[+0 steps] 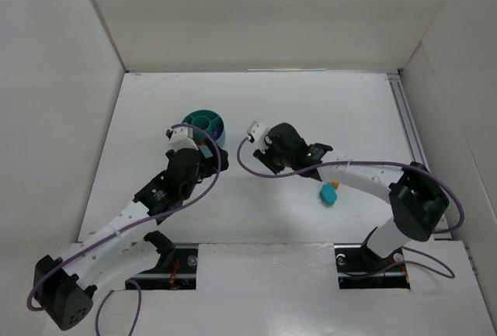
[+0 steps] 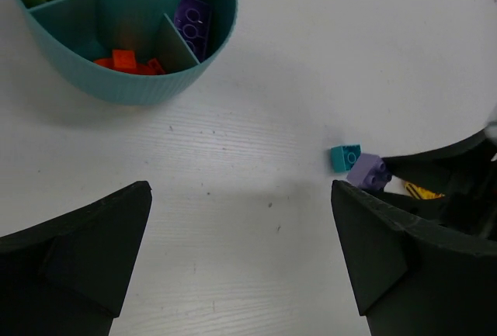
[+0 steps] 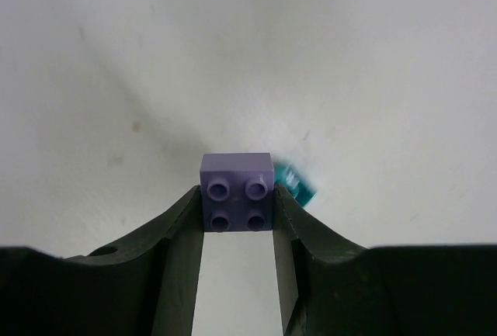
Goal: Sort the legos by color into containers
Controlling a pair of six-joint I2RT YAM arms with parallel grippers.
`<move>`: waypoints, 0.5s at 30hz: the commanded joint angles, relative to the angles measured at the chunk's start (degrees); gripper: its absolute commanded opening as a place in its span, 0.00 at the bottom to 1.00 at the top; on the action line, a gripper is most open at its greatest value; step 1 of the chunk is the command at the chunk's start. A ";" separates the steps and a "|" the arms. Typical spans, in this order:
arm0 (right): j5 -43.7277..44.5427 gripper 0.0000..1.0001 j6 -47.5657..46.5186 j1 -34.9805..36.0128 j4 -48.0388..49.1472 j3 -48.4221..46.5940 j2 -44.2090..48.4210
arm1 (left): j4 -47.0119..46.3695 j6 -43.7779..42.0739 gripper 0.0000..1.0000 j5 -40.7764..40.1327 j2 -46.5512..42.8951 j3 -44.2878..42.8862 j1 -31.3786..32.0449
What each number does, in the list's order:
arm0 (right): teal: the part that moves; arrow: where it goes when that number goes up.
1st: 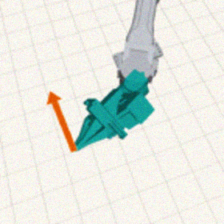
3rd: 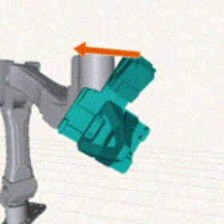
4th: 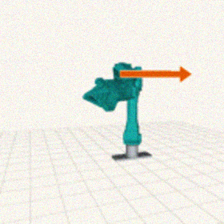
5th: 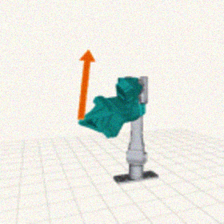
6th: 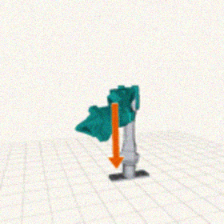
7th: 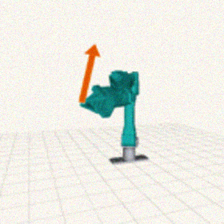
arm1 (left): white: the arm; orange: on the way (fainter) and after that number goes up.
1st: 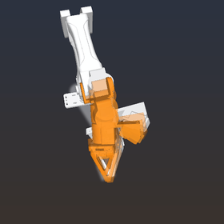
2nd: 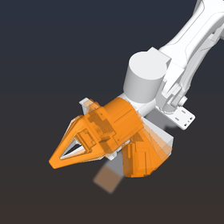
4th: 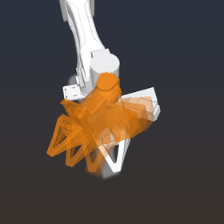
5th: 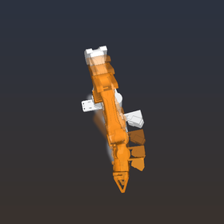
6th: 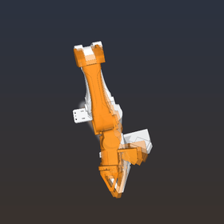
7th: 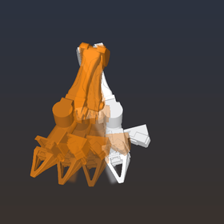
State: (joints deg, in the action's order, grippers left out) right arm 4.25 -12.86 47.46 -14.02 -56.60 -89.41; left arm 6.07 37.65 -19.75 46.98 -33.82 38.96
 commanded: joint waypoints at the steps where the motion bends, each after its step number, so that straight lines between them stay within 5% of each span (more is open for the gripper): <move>1: -3.37 0.27 -10.49 0.61 13.04 -9.13 -1.28 | 2.01 3.39 1.00 -6.96 -3.29 -2.03 0.33; 15: -19.01 0.29 -26.33 0.61 22.46 -33.04 -22.02 | 2.72 4.09 1.00 -10.39 -5.50 -3.27 0.33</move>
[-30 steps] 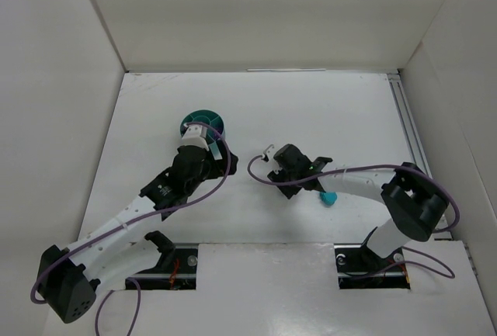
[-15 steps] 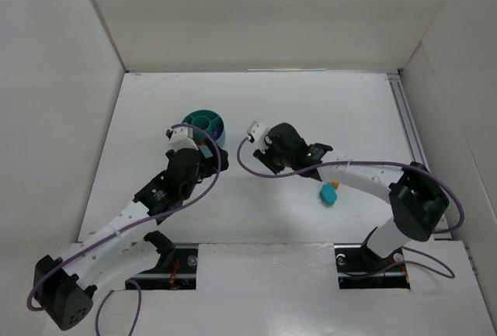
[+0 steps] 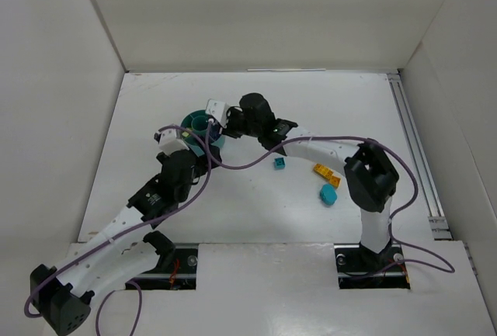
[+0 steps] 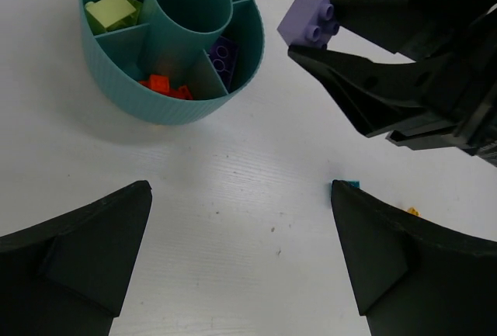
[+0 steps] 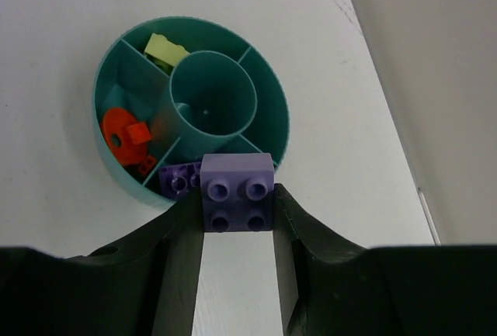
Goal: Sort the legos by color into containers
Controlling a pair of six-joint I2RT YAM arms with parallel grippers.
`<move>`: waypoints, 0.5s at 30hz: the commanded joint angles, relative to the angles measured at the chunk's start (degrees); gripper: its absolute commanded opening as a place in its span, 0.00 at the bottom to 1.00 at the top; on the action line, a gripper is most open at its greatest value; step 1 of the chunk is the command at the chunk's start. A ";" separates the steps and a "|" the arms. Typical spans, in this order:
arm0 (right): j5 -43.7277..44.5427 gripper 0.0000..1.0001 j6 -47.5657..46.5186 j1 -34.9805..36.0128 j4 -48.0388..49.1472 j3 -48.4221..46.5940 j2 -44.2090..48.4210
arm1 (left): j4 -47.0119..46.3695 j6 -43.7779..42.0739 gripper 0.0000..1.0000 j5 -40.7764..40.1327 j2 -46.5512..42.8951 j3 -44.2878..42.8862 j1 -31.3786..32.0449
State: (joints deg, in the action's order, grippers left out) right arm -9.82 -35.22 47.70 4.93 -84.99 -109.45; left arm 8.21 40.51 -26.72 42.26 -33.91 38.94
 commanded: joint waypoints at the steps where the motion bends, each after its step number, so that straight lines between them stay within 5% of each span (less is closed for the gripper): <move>1: -7.03 0.30 -3.98 0.37 4.03 -5.53 -2.78 | 1.10 1.85 1.00 -5.08 -1.39 -3.18 0.35; 15: -12.59 0.33 -1.78 -1.91 5.27 -10.11 -9.38 | 2.87 4.31 1.00 -10.19 -4.20 -1.95 0.35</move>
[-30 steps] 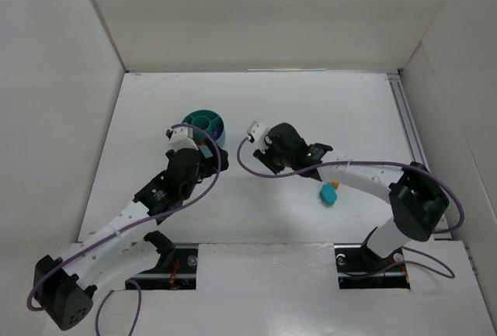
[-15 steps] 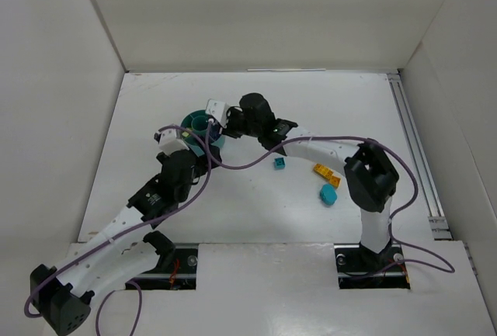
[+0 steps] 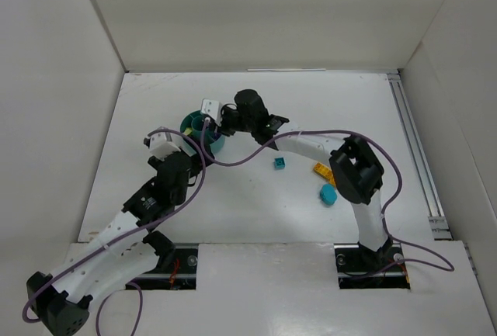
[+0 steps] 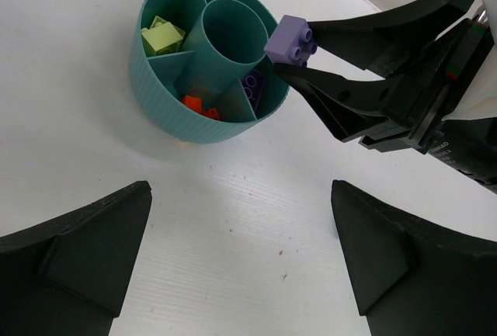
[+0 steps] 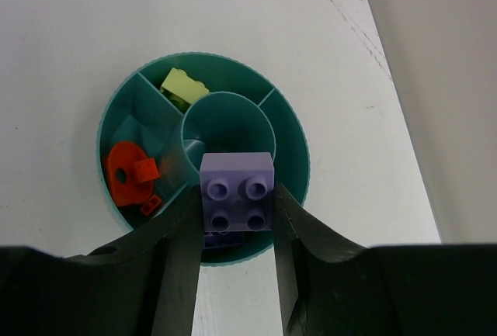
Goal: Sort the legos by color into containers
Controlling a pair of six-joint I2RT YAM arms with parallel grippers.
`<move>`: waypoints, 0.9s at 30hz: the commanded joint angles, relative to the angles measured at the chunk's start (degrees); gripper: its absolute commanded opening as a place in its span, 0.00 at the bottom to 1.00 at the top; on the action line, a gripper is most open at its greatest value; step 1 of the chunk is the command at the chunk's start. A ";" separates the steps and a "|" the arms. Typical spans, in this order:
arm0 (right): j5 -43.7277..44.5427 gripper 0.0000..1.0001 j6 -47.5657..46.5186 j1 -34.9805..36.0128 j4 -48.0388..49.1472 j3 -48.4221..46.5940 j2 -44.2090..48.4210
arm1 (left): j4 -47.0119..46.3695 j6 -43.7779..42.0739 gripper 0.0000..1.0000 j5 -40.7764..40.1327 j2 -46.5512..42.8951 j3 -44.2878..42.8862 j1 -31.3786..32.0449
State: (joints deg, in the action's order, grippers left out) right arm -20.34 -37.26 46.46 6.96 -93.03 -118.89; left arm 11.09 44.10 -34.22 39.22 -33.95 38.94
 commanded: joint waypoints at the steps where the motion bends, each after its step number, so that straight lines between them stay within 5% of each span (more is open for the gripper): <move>1: -2.07 0.33 0.25 -0.67 3.23 -2.06 -0.63 | -0.02 0.73 1.00 -2.70 -1.17 -1.90 0.35; 5: -2.07 0.34 0.87 -0.67 3.76 -2.06 -1.78 | 0.51 0.73 1.00 -2.70 -1.17 -1.90 0.35; 19: -1.46 0.61 1.40 -1.19 3.76 -1.54 -2.31 | 0.51 0.73 1.00 -2.70 -0.11 -1.90 0.35; 27: 4.33 0.70 2.87 -1.80 2.98 6.27 7.86 | 0.51 -0.33 1.00 -1.55 -0.11 -1.90 0.35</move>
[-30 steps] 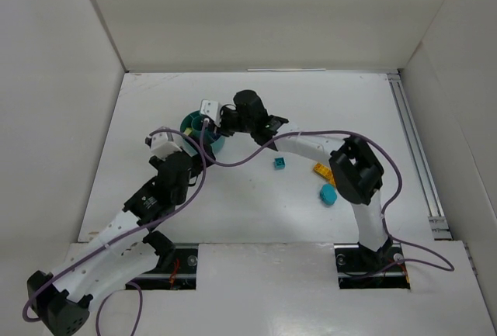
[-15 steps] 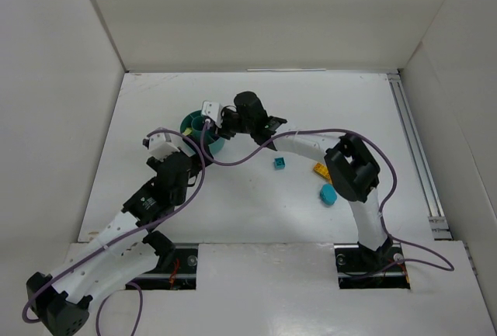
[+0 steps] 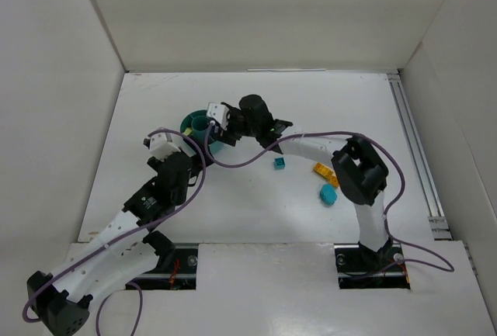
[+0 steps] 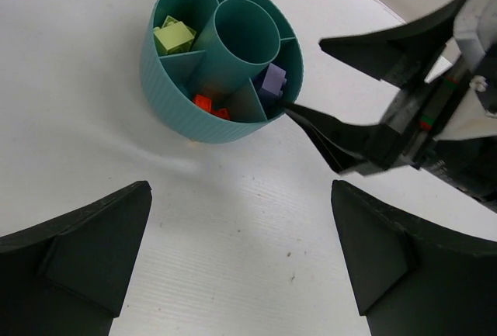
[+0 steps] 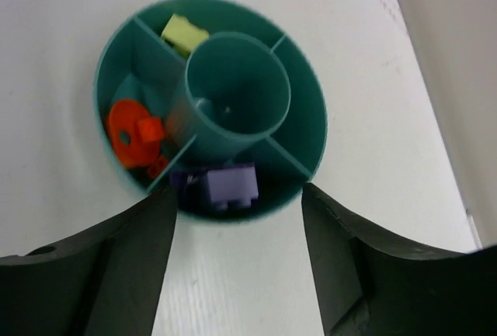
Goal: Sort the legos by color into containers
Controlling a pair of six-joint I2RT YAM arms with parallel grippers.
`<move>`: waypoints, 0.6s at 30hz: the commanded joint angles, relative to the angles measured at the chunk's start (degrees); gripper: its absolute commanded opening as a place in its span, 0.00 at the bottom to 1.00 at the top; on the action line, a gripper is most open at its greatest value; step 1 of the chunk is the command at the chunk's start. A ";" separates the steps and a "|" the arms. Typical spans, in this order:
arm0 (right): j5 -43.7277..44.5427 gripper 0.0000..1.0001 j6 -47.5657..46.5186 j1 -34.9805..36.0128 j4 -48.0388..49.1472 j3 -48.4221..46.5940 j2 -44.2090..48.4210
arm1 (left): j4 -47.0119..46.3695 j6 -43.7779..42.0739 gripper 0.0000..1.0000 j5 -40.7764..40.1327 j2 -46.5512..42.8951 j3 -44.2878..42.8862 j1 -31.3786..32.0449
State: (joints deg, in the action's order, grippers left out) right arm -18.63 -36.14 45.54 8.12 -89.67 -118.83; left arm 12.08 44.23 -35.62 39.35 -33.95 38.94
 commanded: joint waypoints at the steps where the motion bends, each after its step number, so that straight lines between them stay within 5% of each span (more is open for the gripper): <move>1: 3.68 0.71 2.73 -1.41 1.20 4.57 9.39 | -1.00 -0.98 1.00 0.37 -0.24 -1.90 0.35; 7: 3.69 0.79 7.84 -8.88 -4.77 22.15 23.34 | -2.23 -2.74 1.00 3.71 1.69 -1.90 -0.17; 15: 27.74 0.85 11.88 -11.88 -33.32 29.02 34.62 | -7.24 -5.29 1.00 8.99 3.53 -0.23 -0.18; 18: 27.77 0.85 12.50 -15.38 -36.95 31.83 36.03 | -7.77 -5.29 1.00 10.38 5.46 -0.23 -0.18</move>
State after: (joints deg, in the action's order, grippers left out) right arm 2.98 -26.37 32.42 -19.59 -59.59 -84.27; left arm 7.42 40.36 -27.33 43.72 -33.93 38.89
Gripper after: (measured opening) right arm 0.847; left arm 0.997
